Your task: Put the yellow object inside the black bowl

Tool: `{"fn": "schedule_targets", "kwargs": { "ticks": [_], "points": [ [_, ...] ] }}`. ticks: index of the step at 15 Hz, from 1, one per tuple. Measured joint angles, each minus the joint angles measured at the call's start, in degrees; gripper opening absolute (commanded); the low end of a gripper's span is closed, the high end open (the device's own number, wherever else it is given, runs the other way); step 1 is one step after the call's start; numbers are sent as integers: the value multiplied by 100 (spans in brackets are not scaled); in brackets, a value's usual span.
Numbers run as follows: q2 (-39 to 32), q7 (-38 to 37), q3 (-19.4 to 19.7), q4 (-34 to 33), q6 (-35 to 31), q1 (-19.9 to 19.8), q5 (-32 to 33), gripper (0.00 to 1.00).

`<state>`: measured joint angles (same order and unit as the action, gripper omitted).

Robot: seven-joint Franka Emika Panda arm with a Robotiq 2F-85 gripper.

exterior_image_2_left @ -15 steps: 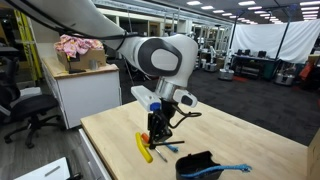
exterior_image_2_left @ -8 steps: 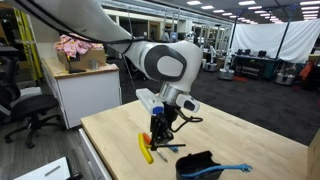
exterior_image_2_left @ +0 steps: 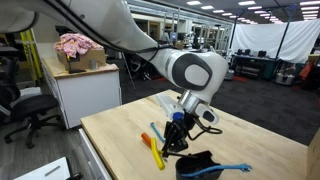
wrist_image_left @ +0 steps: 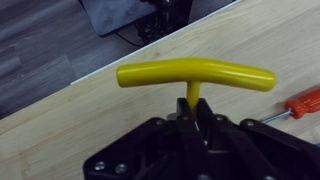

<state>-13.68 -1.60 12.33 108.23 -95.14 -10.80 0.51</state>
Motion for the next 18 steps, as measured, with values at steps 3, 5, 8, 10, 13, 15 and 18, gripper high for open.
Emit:
{"fn": "schedule_targets", "kwargs": {
  "ticks": [3,5,8,10,13,15,18],
  "points": [
    [-564,78,11,-630,530,-163,-5,3],
    [-898,86,10,-1001,753,-223,-57,3],
    [-1295,86,-7,-1455,936,-267,-233,3],
    [-1483,86,-14,-1686,998,-272,-352,3],
    [-1664,63,-14,-1921,961,-279,-418,3],
    [-1753,54,-14,-2027,946,-297,-418,3],
    [-1898,55,-14,-2140,880,-338,-417,3]
  ]
}}
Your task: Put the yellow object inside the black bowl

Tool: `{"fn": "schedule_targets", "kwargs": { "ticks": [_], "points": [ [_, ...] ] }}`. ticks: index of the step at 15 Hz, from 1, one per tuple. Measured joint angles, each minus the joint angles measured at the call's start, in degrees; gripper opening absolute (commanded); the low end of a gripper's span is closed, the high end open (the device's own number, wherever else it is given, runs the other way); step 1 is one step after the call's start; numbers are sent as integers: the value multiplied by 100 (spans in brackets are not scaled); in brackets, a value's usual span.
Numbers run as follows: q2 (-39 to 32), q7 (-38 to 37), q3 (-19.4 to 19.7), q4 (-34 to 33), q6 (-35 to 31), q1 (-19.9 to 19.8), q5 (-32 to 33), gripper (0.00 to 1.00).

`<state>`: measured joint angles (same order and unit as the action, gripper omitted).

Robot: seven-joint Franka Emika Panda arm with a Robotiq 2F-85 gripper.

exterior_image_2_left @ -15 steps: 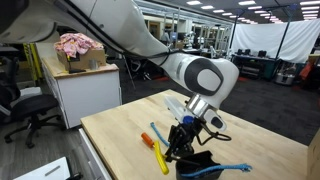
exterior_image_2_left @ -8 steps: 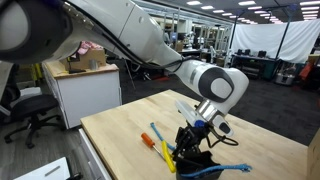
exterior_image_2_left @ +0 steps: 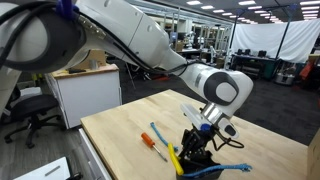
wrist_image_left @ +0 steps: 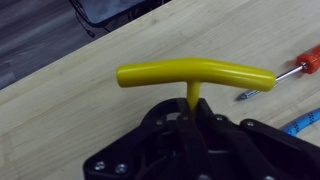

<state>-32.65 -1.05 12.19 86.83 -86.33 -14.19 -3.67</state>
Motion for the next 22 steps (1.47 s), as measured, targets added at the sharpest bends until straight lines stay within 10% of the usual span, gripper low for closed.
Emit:
{"fn": "schedule_targets", "kwargs": {
  "ticks": [3,4,14,22],
  "points": [
    [-132,10,0,-30,-233,-35,0,3],
    [-164,17,0,-31,-302,-46,0,37],
    [-174,106,-3,-82,-598,-116,0,98],
    [740,172,-2,359,-942,-120,0,100]
  ]
}}
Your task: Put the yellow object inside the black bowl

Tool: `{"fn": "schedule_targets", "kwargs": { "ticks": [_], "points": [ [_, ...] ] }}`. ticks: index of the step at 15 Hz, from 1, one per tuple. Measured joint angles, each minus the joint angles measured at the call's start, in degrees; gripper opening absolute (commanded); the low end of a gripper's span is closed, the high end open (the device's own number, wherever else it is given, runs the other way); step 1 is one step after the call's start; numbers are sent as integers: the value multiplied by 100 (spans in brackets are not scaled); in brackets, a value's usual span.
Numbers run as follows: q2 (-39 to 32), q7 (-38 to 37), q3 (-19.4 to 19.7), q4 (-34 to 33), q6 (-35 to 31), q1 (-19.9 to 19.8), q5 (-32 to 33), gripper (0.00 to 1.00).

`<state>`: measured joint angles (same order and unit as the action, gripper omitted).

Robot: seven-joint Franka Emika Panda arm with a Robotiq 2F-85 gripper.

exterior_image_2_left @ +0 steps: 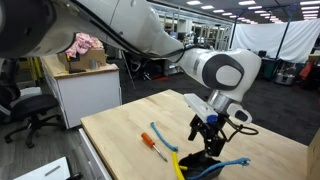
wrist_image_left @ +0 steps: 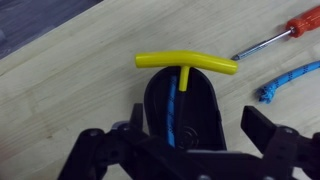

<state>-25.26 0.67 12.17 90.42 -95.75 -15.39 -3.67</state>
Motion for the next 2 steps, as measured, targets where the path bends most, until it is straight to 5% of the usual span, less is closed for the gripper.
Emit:
{"fn": "schedule_targets", "kwargs": {
  "ticks": [2],
  "points": [
    [360,49,0,319,-275,3,0,100]
  ]
}}
